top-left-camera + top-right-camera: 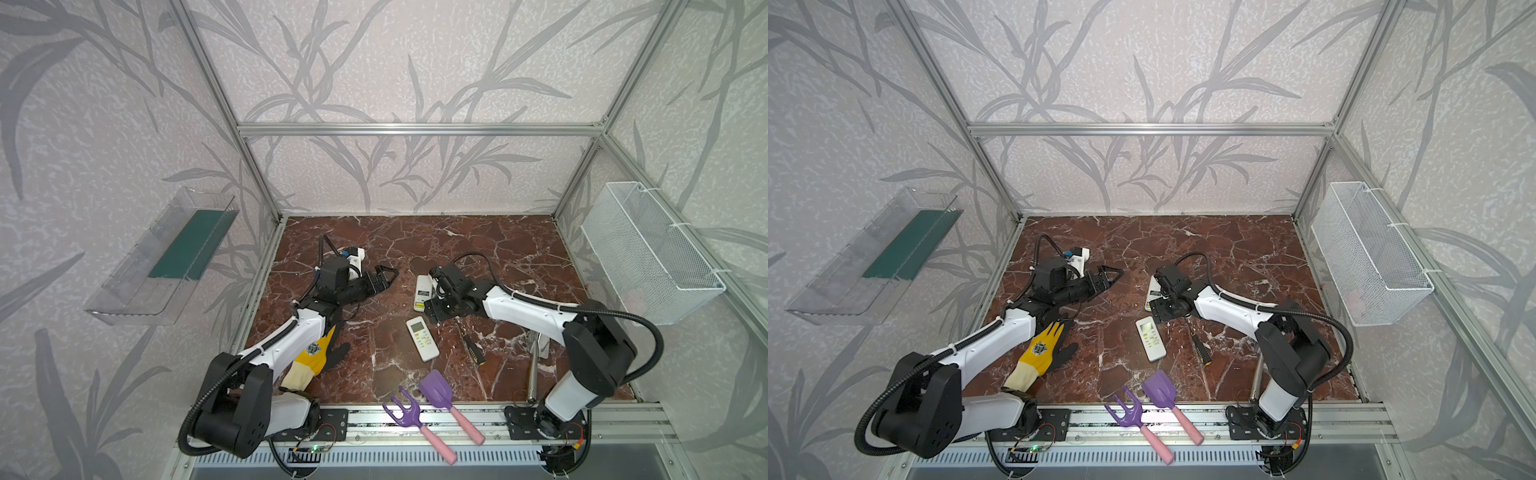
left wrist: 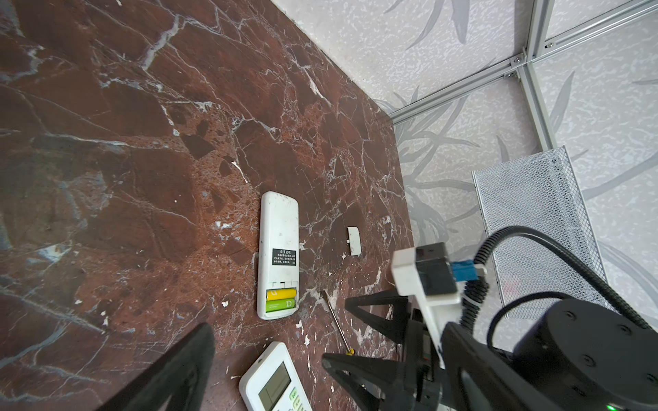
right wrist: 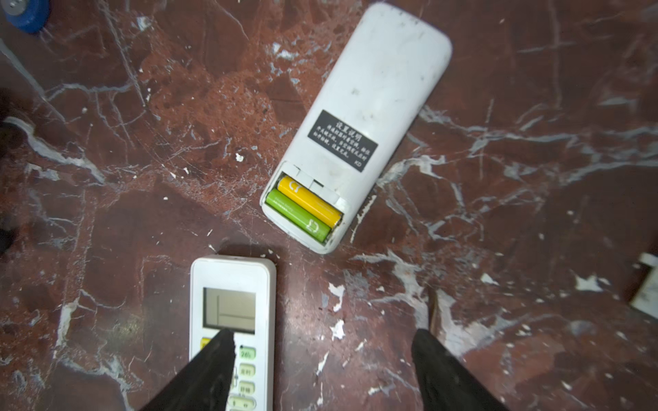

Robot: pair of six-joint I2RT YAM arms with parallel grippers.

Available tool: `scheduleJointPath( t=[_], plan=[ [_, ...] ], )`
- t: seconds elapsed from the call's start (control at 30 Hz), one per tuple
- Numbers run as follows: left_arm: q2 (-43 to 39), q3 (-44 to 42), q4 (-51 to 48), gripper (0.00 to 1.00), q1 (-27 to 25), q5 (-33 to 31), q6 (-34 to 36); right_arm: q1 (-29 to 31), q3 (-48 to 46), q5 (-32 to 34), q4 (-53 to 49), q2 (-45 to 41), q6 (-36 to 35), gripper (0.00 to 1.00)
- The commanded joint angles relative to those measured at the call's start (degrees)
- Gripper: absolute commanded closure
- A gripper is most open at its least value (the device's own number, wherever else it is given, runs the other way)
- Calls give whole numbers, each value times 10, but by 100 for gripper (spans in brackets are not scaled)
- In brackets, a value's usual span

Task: Unload the batteries from the remote control
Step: 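Reach the right gripper to the yellow-and-black screwdriver and grasp it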

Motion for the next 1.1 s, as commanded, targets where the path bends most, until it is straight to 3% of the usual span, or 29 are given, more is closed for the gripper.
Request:
scheduleJointPath(
  t=[0.0, 0.3, 0.57, 0.83, 1.07],
  plan=[
    [-16, 0, -8, 1, 3, -3, 11, -6, -35, 35, -61, -47, -4, 23],
    [-20, 3, -10, 2, 2, 10, 12, -8, -173, 79, -84, -149, 58, 27],
    [-16, 3, -1, 3, 1, 12, 0, -8, -255, 33, -37, -190, 82, 39],
    [-6, 1, 17, 3, -4, 18, -13, -7, -291, 11, 6, -185, 84, 54],
    [-10, -5, 21, 3, -5, 16, -16, -6, -288, 6, 7, -177, 82, 76]
  ],
)
